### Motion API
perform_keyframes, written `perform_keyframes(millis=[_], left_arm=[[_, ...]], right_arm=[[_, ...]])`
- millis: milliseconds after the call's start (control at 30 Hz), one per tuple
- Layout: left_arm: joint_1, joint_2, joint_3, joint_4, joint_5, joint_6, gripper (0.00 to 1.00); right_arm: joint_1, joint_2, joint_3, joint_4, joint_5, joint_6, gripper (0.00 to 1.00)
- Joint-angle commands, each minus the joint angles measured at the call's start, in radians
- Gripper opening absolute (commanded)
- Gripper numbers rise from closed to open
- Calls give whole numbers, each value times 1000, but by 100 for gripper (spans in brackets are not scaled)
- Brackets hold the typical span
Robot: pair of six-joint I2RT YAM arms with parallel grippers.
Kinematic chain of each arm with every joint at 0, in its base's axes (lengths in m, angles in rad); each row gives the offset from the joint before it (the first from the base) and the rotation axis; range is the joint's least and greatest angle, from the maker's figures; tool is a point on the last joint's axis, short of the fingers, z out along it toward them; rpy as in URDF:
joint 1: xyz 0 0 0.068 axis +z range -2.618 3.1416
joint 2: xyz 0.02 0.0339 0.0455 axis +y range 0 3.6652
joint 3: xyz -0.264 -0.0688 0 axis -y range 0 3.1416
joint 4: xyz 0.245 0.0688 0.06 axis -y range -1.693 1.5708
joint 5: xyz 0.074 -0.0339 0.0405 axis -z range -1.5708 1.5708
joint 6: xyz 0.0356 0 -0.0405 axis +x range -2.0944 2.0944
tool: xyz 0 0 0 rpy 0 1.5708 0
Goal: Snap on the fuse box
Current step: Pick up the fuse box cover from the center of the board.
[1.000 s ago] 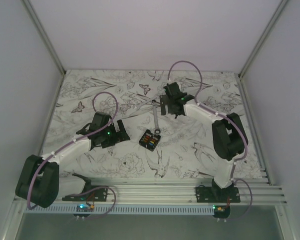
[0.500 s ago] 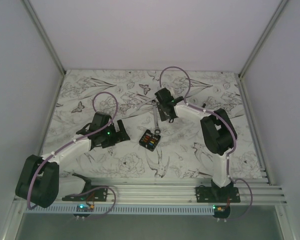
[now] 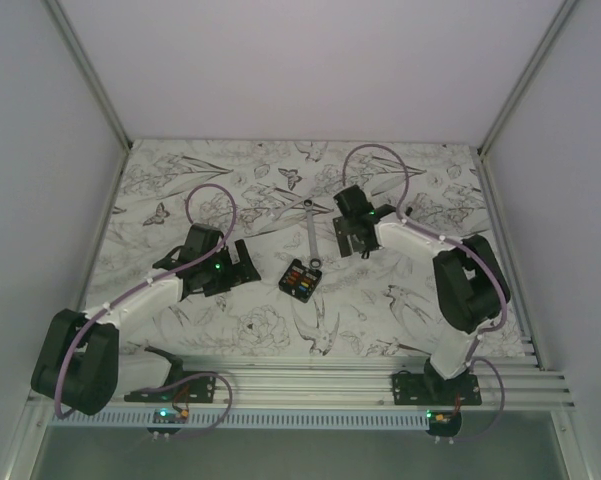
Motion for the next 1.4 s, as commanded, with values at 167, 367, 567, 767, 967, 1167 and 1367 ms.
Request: perform_keyframes(millis=[167, 367, 567, 767, 967, 1167, 1367], left_arm=[[-10, 6, 12, -7, 9, 11, 100], [-10, 6, 12, -8, 14, 13, 100], [-12, 9, 12, -8, 15, 13, 100], [-12, 15, 16, -7, 14, 12, 100], [-14, 15, 20, -6, 18, 13, 100], [-15, 15, 23, -5, 19, 12, 100], [-16, 15, 23, -6, 20, 14, 100]], right_arm=[[-114, -15, 0, 120, -227, 41, 100], [-133, 22, 14, 146, -243, 79, 100], [-143, 47, 7, 143, -208, 106, 100], [-144, 34, -3, 141, -192, 109, 100], [-143, -7, -16, 146, -186, 115, 100], [-143, -32, -18, 143, -187, 116, 100], [-147, -18, -21, 144, -187, 128, 100]])
